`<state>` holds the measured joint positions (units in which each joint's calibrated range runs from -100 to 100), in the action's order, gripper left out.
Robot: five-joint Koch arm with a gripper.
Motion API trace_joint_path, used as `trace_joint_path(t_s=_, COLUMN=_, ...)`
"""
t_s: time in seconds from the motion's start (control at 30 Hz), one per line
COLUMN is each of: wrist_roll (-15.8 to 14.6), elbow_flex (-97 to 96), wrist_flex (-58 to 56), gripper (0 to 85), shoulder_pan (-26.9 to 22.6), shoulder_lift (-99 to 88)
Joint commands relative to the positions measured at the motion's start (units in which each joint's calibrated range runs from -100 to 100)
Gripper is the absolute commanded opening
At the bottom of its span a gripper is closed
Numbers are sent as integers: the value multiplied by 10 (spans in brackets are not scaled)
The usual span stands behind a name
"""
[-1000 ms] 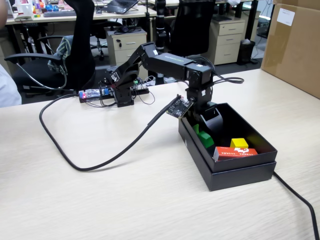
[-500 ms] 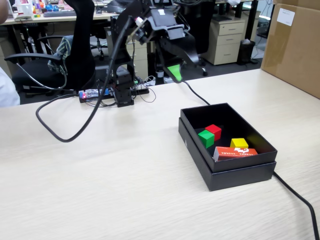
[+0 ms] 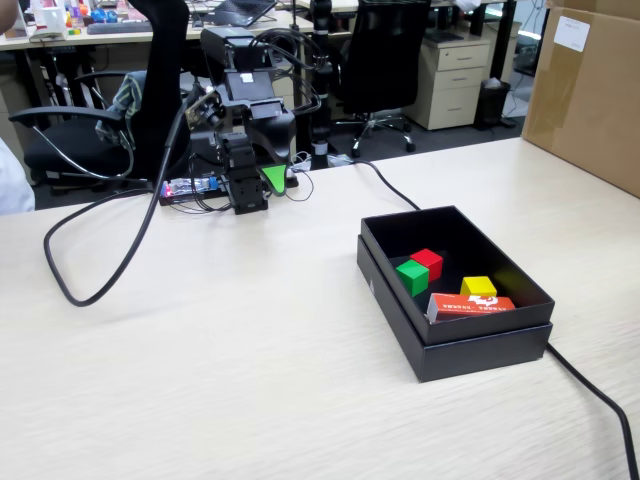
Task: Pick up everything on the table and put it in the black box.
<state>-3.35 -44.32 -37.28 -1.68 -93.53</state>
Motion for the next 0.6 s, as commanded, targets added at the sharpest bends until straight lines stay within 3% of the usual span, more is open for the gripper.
trace_joint_path(t_s=0.0, wrist_roll=6, elbow_flex=-23, wrist_flex=59, gripper=496, shoulder_pan=9, shoulder_lift=-49)
trace_joint_path(t_s=0.17, wrist_roll=17, elbow_flex=-134, wrist_flex=129, gripper=523, shoulder_pan=21, shoulder_lift=-62)
trace_joint_path(t_s=0.3, wrist_roll=36, elbow_flex=-262, wrist_flex=266, gripper=523, shoulder_pan=29, shoulder_lift=-64)
trace_joint_path(t_s=0.57, wrist_roll=44, elbow_flex=-420, wrist_flex=412, gripper=523, shoulder_pan=29, shoulder_lift=-65)
